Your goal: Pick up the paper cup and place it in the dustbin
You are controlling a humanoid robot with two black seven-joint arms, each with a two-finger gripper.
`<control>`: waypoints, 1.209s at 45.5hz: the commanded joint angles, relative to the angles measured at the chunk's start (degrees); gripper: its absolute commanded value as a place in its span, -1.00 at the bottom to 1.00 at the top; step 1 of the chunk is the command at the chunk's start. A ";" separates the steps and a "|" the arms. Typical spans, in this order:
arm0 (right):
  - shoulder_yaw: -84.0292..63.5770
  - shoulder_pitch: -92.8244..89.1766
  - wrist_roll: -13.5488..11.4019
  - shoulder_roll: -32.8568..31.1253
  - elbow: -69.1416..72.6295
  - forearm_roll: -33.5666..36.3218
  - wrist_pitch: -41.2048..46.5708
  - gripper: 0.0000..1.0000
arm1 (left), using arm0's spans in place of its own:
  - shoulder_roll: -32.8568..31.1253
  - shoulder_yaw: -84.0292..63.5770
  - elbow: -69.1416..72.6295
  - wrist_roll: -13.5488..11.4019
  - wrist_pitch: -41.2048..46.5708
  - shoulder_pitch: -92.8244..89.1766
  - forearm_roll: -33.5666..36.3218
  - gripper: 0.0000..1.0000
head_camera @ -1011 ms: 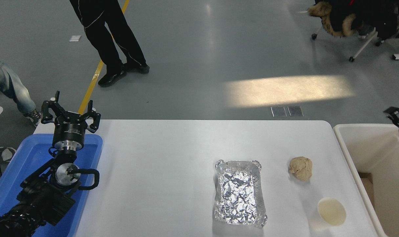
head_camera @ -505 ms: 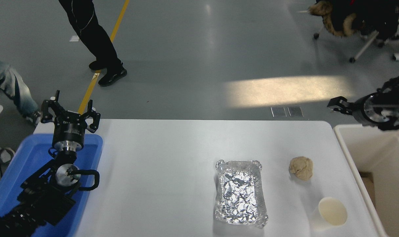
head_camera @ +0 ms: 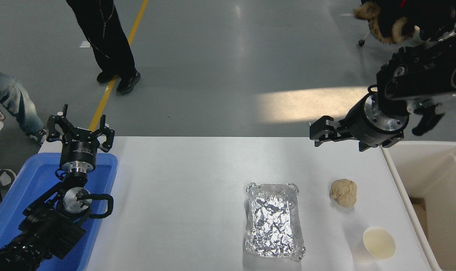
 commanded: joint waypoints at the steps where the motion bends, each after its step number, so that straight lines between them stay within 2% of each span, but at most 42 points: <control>1: 1.56 8.91 0.02 -0.53 1.55 2.08 12.25 1.00 | -0.03 -0.01 -0.03 -0.01 0.01 0.01 -0.01 0.98; 5: 1.56 10.86 0.02 -0.97 1.55 2.70 14.37 1.00 | -0.03 -0.01 -0.03 0.08 0.01 0.01 -0.01 0.98; 12: 0.42 6.47 -0.15 -2.20 1.20 2.52 12.88 1.00 | -0.03 -0.01 -0.03 -0.01 0.01 0.01 -0.01 0.98; 21: -5.46 -3.81 -0.42 -3.78 0.76 1.47 4.62 0.98 | -0.03 -0.01 -0.03 -0.01 0.01 0.01 -0.01 0.98; 26: -8.01 -9.70 -0.42 -6.50 0.06 -1.51 -0.21 0.98 | -0.03 -0.01 0.05 -0.01 0.01 0.01 -0.10 0.98; 31: -8.10 -16.02 -0.50 -12.46 0.06 -5.64 -4.52 0.98 | -0.03 -0.01 0.05 -0.01 0.09 0.01 -0.10 0.98; 45: -7.40 -25.08 -0.59 -29.17 0.23 -15.92 -7.68 0.98 | -0.03 -0.01 0.05 -0.01 0.09 0.01 -0.10 0.98; 50: -6.96 -30.88 -0.59 -33.31 0.23 -19.88 -11.55 0.98 | -0.03 -0.01 0.05 -0.01 0.09 0.01 -0.10 0.98; 55: -4.42 -36.94 -0.59 -37.17 0.23 -20.68 -14.72 0.98 | -0.03 -0.01 0.05 -0.01 0.01 0.01 -0.10 0.98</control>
